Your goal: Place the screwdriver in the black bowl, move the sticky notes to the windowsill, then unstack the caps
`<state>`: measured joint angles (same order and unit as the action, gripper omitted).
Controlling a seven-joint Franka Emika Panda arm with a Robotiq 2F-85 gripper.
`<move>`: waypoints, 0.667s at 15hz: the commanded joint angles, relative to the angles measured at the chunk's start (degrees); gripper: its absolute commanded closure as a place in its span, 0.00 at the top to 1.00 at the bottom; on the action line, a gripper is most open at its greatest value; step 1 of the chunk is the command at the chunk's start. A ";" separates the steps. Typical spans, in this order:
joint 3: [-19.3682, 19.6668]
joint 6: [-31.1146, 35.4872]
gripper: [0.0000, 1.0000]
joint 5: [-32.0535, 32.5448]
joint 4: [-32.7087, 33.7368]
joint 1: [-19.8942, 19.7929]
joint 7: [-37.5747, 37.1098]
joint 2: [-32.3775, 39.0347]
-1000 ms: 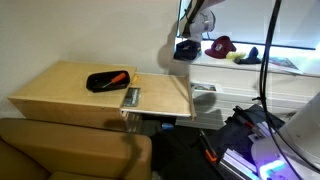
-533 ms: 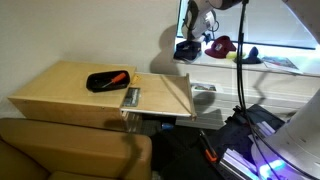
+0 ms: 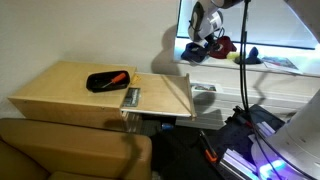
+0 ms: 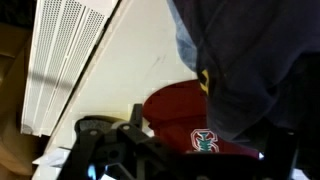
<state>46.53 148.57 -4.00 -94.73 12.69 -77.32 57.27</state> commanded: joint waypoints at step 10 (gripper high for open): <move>9.67 45.55 1.00 -17.42 -37.21 23.58 -28.27 -0.09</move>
<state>53.58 186.22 -13.63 -126.91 30.86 -104.07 54.66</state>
